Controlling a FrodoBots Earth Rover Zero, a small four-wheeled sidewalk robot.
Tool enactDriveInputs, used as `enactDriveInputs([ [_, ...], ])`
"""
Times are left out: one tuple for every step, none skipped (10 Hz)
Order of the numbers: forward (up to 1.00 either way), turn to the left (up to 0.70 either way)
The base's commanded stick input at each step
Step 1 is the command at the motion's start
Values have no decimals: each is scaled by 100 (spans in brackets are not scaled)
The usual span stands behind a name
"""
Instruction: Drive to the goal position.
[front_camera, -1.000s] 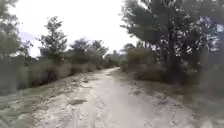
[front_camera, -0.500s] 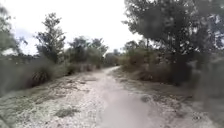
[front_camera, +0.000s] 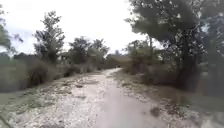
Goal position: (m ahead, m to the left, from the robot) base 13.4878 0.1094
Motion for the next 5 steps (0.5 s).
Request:
enactDriveInputs([
  [70, 35],
  [70, 35],
  [70, 35],
  [70, 35],
  [70, 34],
])
